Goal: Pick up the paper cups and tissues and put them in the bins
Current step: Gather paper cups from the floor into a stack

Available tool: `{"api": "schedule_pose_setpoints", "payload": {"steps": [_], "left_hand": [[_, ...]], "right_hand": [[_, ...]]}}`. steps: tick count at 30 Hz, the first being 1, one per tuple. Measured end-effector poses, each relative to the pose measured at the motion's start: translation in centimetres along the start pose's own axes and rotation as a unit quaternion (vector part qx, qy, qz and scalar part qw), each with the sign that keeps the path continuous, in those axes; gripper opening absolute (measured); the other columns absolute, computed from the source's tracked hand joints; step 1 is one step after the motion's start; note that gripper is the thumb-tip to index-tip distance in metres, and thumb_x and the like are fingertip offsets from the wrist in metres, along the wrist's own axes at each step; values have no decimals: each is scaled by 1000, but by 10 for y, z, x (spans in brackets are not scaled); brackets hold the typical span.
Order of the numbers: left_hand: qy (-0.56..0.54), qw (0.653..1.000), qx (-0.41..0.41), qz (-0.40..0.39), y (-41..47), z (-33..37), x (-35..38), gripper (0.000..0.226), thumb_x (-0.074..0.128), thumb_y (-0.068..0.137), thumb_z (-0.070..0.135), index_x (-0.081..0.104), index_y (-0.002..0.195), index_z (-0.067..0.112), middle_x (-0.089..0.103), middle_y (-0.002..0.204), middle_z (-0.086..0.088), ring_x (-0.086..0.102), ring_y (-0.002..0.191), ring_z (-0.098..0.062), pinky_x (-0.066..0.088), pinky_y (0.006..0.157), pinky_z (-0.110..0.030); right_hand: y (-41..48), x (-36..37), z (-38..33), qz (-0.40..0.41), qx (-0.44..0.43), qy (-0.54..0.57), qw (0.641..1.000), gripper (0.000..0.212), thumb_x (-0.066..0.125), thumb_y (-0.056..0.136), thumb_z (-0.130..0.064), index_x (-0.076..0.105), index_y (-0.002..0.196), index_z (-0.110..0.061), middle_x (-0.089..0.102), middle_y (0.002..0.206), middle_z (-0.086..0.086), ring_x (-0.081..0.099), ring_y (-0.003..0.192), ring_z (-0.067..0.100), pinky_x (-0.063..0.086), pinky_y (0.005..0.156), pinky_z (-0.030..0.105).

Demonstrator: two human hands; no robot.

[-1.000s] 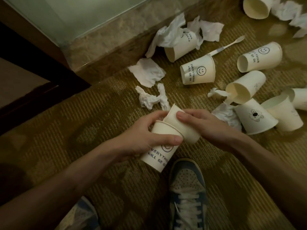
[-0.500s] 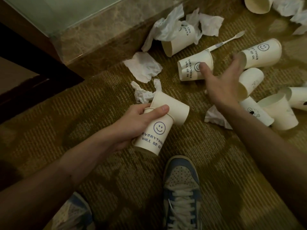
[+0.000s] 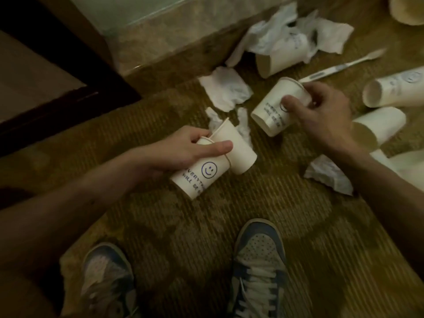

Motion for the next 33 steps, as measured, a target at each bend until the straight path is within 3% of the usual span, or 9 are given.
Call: {"api": "schedule_pose_setpoints", "payload": {"steps": [4,7,11,13,15,19,25,29,33], "left_hand": [[86,996,-21,-13,-15,7,-26,51,69,67,64,72,98,24,77,83,-4,74,71,-19,54,54,-25],[167,986,-25,-9,-34,15,-48,52,67,67,68,72,96,25,76,82,0,74,71,-17,54,55,-24],[233,971,-28,50,-83,23,-92,53,65,67,70,72,96,27,76,82,2,74,71,-15,54,55,-23],[245,964,-33,100,-122,28,-119,59,65,63,71,71,98,24,76,80,-2,74,69,-18,53,51,-22],[241,958,-32,152,-170,33,-144,58,66,63,69,71,100,24,76,80,-5,74,68,-22,54,49,-24],[251,931,-2,264,-283,34,-174,48,70,65,74,72,92,35,75,80,-8,74,69,-28,57,52,-32],[232,878,73,412,-448,1,-163,54,67,58,75,73,90,33,76,79,-4,74,67,-22,58,53,-33],[189,848,112,482,-528,-50,-142,62,69,66,72,72,101,21,76,90,-8,74,80,-29,59,72,-57],[118,834,104,529,-560,-122,-120,69,68,62,81,72,94,19,74,86,-9,71,78,-29,57,64,-46]], "right_hand": [[-15,16,-26,-52,-80,-1,995,45,69,84,-46,64,123,-23,62,106,-11,56,82,-4,41,67,16],[-22,31,-56,-70,-127,5,989,44,70,83,-46,65,119,-21,66,105,-7,59,87,7,46,69,22],[-23,48,-123,-84,-210,21,974,16,66,87,-45,66,93,-30,64,82,-18,57,73,-9,43,64,10],[-29,54,-169,-105,-263,28,959,15,62,91,-43,62,84,-29,64,79,-16,58,69,-5,45,60,14],[-41,55,-217,-122,-321,28,939,21,59,94,-42,63,83,-25,67,79,-9,59,69,0,46,57,18],[-82,46,-313,-170,-434,58,883,20,58,93,-42,63,83,-25,64,82,-17,59,74,-4,43,49,7],[-189,25,-440,-229,-589,21,775,20,52,85,-48,50,71,-34,57,72,-22,60,66,-10,46,53,5],[-256,36,-496,-275,-617,35,736,26,56,87,-47,54,73,-25,61,62,-31,55,56,-17,38,43,2],[-318,81,-506,-320,-605,9,729,25,58,94,-40,53,74,-24,62,65,-15,57,57,-12,37,43,4]]}}
Point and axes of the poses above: each hand's wrist, its own y-axis towards the middle knuckle, its own x-axis out of the palm, z = x × y, the point moved 1 cm from there along y, towards the middle knuckle
